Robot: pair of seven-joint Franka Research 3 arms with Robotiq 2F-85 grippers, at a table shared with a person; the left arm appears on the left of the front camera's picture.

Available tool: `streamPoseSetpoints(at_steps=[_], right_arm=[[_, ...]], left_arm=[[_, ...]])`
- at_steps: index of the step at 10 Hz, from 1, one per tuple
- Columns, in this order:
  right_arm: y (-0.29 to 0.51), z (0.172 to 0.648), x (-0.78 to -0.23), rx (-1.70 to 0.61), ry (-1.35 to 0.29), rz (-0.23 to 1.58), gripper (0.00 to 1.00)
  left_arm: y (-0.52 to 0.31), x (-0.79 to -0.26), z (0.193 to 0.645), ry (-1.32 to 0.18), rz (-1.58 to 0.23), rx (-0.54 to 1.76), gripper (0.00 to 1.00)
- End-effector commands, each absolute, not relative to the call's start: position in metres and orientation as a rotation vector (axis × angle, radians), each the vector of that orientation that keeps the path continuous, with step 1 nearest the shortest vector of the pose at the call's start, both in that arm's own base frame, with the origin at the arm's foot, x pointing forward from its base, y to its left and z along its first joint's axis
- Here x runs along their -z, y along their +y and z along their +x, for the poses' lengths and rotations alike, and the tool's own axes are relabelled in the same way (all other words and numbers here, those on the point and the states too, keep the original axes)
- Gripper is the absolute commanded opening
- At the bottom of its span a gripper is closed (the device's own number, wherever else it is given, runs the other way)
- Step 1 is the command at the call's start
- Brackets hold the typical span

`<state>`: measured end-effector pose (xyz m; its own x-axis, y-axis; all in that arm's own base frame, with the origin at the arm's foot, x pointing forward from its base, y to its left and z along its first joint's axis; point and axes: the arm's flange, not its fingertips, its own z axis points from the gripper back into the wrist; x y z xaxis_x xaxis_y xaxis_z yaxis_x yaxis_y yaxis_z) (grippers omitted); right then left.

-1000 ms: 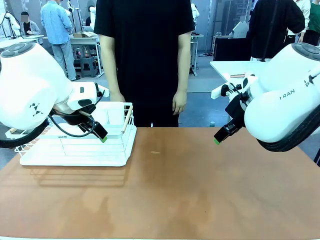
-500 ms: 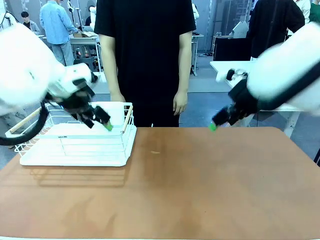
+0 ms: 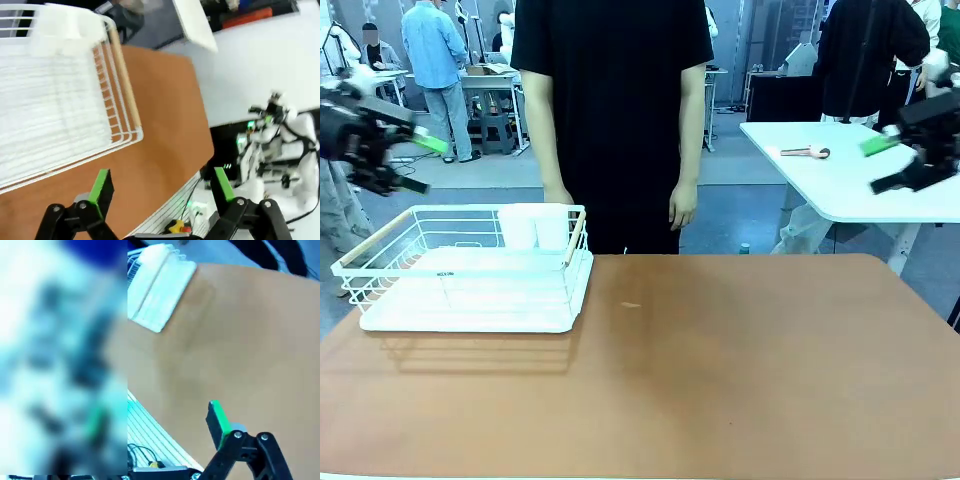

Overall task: Clean the table.
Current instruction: Pick up the Lint Roller when the human hands it over.

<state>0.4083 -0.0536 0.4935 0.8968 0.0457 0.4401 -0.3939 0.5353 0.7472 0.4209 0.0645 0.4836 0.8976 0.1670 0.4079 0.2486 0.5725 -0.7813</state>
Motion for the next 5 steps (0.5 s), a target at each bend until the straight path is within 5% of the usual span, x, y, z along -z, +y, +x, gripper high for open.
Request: streamPoseSetpoints(at_steps=[1,5], right_arm=[[-0.121,0.403,-0.48,-0.103,-0.379,0.98,1.0],[-0.226,0.357,-0.445,0.122,-0.448,1.048,1.0]], left_arm=[[0.138,-0.482,0.407,-0.566,-1.029,-0.126,1.0],[0.24,-0.478,0.35,-0.704,-0.976,-0.312,1.0]])
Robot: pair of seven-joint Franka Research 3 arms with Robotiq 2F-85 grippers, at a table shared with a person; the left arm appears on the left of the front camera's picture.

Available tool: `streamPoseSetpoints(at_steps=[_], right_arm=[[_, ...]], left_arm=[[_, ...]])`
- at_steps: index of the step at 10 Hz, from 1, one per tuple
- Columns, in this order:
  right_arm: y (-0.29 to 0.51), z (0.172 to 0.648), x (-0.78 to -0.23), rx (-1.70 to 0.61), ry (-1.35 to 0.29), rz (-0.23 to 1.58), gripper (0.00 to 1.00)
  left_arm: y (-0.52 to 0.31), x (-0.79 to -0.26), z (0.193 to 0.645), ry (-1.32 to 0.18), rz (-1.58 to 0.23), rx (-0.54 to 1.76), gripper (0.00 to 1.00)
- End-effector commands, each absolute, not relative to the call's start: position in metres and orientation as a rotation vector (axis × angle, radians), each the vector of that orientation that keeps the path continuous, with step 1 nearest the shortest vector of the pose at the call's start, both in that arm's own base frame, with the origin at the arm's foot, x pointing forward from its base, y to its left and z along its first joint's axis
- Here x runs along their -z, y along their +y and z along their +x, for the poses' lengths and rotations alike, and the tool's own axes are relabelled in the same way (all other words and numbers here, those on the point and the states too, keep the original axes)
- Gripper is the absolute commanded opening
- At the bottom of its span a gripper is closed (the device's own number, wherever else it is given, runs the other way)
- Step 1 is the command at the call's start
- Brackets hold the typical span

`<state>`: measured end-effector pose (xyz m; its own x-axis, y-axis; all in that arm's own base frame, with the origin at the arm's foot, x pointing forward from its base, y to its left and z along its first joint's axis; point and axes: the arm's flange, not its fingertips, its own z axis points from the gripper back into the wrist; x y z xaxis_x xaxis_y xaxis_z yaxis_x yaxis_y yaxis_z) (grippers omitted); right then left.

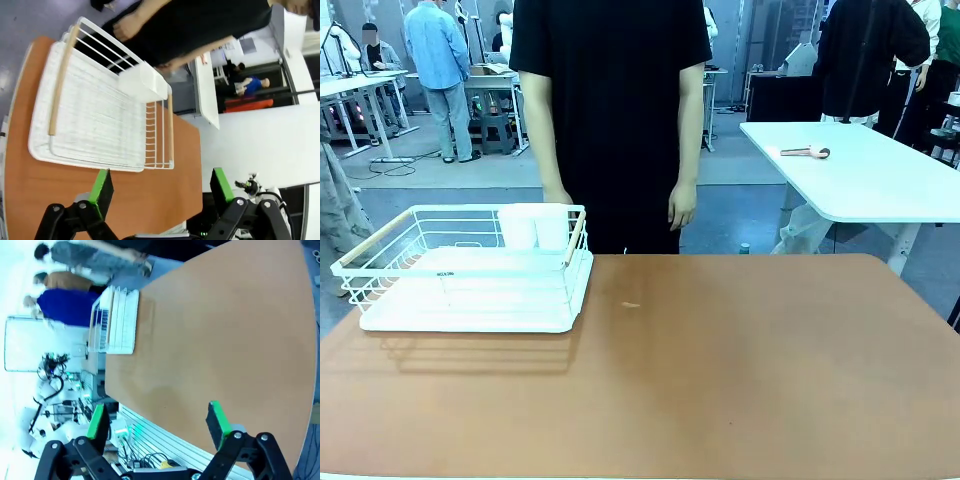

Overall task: Clean the table.
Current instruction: Pick up the Lint Roller when the human hands it over.

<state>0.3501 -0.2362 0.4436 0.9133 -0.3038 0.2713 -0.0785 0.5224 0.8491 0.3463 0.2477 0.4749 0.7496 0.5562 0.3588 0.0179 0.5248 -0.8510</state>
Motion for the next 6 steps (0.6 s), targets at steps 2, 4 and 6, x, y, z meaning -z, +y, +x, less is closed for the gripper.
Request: streamPoseSetpoints(at_steps=[2,4,6], right_arm=[[-0.236,0.35,-0.444,0.14,-0.416,1.02,1.0],[-0.236,0.35,-0.444,0.14,-0.416,1.02,1.0],[-0.236,0.35,-0.444,0.14,-0.416,1.02,1.0]], left_arm=[[0.239,-0.484,0.343,-0.722,-0.9,-0.332,1.0],[0.256,-0.477,0.34,-0.687,-0.96,-0.363,1.0],[0.256,-0.477,0.34,-0.687,-0.96,-0.363,1.0]])
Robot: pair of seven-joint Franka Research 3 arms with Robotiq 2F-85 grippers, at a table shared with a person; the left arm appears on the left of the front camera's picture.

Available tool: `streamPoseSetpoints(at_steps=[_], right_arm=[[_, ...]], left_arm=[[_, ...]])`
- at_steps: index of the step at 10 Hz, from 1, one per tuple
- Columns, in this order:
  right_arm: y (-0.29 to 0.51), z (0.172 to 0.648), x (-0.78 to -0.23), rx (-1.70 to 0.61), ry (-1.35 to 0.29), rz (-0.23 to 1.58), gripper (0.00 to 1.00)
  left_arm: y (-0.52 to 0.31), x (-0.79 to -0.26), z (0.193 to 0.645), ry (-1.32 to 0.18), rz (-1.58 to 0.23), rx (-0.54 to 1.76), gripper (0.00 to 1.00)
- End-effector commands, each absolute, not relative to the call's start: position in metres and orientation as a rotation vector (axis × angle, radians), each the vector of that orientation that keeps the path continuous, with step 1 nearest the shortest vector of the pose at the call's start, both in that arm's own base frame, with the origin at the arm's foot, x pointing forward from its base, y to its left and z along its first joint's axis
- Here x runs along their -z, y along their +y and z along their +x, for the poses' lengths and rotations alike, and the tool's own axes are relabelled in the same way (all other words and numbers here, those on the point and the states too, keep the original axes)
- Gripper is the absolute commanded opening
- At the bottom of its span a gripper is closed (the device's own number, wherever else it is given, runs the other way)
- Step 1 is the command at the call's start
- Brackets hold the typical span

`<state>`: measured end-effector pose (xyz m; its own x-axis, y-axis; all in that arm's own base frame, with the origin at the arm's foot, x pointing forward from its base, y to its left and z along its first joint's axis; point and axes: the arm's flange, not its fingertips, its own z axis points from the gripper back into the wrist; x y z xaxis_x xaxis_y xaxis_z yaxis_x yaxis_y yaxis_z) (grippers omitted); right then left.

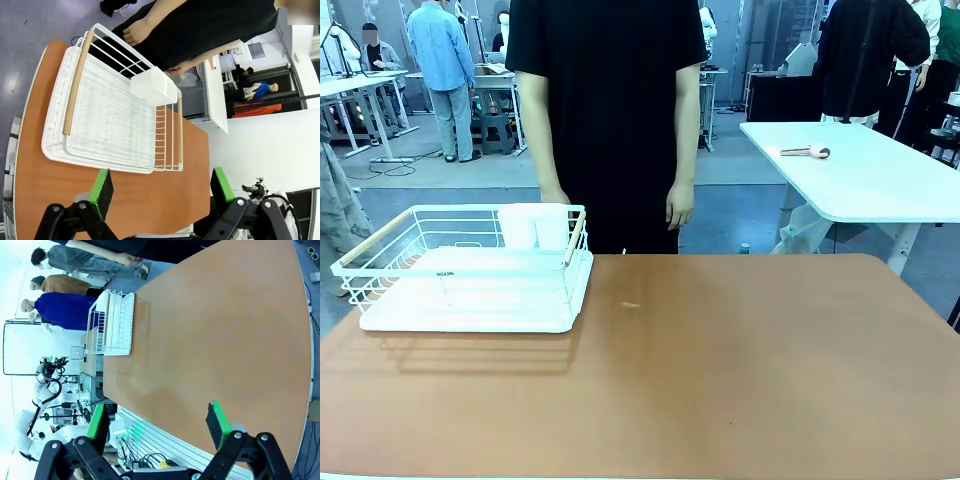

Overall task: Clean the table.
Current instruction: Pick up the Lint Roller when the human hands it over.

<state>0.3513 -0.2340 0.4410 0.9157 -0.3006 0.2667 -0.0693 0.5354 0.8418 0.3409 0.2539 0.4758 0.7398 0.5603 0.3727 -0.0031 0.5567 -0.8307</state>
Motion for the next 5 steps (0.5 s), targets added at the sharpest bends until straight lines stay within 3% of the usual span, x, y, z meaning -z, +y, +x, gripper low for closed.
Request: streamPoseSetpoints(at_steps=[1,5], right_arm=[[-0.2362,0.3501,-0.4436,0.14,-0.416,1.02,1.0],[-0.2362,0.3501,-0.4436,0.14,-0.416,1.02,1.0]], left_arm=[[0.2557,-0.4768,0.3396,-0.687,-0.96,-0.363,1.0],[0.2557,-0.4768,0.3396,-0.687,-0.96,-0.363,1.0]])
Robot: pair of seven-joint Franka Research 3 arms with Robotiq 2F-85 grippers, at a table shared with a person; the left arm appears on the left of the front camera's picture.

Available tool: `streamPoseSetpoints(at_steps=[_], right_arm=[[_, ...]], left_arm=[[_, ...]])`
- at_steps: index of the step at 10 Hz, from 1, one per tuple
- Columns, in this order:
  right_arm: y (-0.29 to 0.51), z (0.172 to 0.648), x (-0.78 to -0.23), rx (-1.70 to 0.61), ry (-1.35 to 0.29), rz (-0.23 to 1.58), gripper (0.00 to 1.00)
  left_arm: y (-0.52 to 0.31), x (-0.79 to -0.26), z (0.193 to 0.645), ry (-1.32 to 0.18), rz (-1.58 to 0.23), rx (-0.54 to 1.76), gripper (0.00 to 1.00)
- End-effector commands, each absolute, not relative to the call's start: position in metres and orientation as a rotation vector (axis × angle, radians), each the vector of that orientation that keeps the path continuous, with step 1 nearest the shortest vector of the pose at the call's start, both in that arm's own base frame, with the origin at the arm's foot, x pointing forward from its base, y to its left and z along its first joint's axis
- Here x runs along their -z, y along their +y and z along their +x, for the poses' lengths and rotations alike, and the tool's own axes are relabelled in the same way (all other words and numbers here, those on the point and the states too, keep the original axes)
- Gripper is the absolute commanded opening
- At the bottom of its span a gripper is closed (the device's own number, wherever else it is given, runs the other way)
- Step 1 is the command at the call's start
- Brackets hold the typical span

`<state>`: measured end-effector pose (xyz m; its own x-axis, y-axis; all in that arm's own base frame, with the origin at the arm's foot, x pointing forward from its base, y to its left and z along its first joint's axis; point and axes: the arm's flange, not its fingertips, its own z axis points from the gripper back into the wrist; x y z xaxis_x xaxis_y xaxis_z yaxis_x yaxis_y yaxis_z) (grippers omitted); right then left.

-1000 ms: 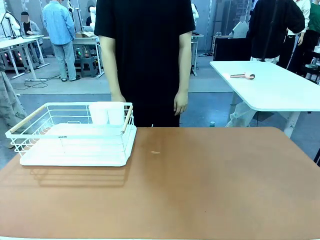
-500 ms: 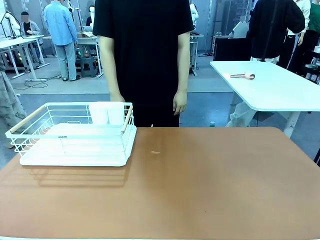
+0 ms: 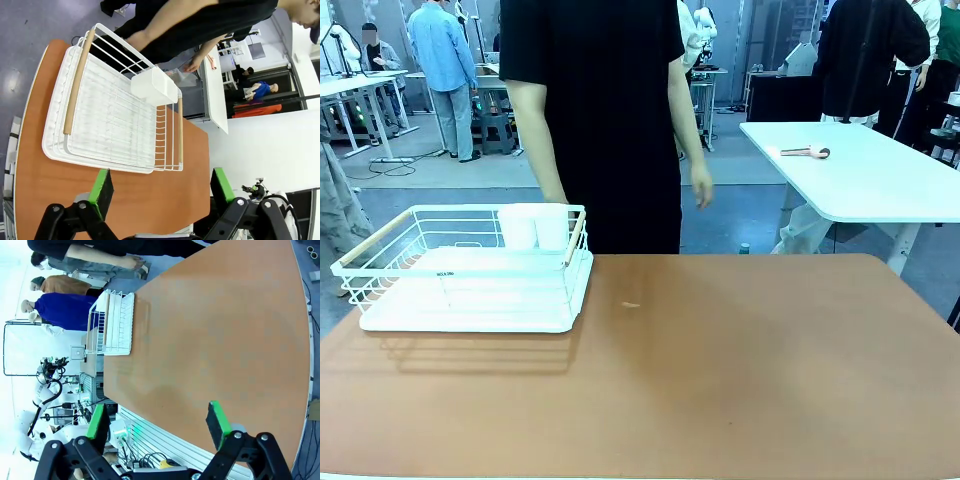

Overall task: Clean the table.
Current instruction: Pick up the Lint Roller when the human hands it over.

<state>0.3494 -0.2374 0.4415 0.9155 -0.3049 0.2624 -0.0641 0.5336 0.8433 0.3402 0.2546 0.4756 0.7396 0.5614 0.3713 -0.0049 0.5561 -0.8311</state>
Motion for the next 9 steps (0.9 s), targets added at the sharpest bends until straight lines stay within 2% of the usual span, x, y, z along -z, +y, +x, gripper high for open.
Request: streamPoseSetpoints(at_steps=[1,9], right_arm=[[-0.2362,0.3501,-0.4436,0.14,-0.416,1.02,1.0],[-0.2362,0.3501,-0.4436,0.14,-0.416,1.02,1.0]], left_arm=[[0.2557,-0.4768,0.3396,-0.687,-0.96,-0.363,1.0],[0.2557,-0.4768,0.3396,-0.687,-0.96,-0.363,1.0]])
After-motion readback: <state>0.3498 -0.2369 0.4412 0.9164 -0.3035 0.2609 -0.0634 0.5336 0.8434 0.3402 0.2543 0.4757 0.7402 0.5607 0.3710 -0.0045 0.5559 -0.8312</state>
